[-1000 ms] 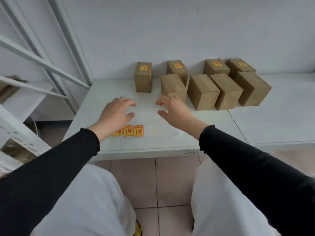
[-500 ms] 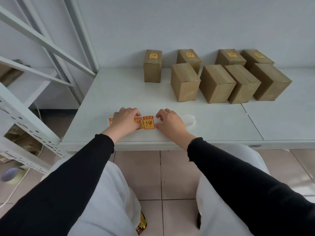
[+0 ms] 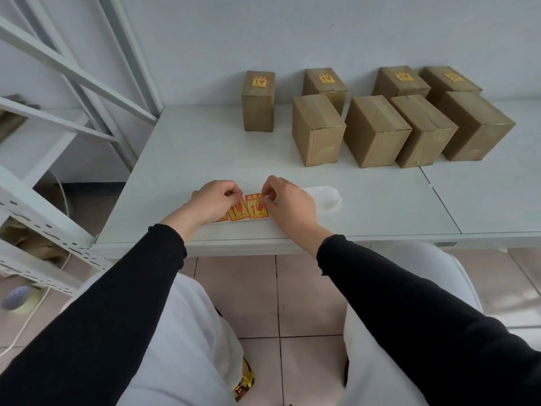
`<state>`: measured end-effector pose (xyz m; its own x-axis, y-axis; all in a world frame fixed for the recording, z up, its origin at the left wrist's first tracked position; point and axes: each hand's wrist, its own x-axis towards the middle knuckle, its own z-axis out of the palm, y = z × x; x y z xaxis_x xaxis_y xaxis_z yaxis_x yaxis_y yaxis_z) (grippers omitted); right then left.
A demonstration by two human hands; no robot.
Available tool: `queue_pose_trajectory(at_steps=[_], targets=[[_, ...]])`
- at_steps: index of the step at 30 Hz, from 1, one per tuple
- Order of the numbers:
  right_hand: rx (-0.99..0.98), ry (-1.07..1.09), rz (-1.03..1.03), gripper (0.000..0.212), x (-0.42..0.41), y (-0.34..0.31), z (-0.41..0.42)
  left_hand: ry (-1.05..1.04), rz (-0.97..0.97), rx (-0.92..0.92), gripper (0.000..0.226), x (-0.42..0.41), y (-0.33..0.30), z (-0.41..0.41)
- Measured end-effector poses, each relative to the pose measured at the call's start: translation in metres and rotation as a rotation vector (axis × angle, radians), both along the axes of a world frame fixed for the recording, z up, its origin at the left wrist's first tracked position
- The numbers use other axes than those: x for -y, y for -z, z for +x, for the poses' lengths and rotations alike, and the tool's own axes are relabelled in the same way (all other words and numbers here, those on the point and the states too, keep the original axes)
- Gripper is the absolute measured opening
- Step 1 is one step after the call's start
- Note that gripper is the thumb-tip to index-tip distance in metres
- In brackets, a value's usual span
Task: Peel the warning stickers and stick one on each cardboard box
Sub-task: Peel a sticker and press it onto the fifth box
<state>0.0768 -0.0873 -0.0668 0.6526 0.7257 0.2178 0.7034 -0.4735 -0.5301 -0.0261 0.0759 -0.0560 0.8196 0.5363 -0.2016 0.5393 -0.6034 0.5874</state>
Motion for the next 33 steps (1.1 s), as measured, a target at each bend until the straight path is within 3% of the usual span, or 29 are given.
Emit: queue_pose_trajectory(at_steps=[6,14,21,24,26,30,33], targets=[[-0.052,0.006,0.05,0.005,0.0,0.001,0.002,-0.011,0.063,0.056,0.017,0.0,0.001,0.003],[-0.347,0.084,0.22,0.009,0.013,-0.01,0.015,-0.061,0.158,0.127,0.016,0.002,0.003,0.013],[-0.33,0.072,0.334,0.007,0.028,-0.028,0.026,-0.052,0.253,0.088,0.011,0.005,0.004,0.015],[-0.31,0.068,0.368,0.005,0.035,-0.034,0.031,-0.02,0.318,0.062,0.044,0.006,0.002,0.016],[-0.286,0.074,0.379,0.005,0.038,-0.039,0.034,-0.003,0.348,0.042,0.054,0.007,0.001,0.016],[-0.248,0.1,0.423,0.009,0.045,-0.045,0.04,0.022,0.277,0.027,0.051,0.008,0.001,0.017],[-0.253,0.097,0.434,0.008,0.049,-0.047,0.041,0.011,0.163,0.086,0.037,0.013,-0.003,0.017]])
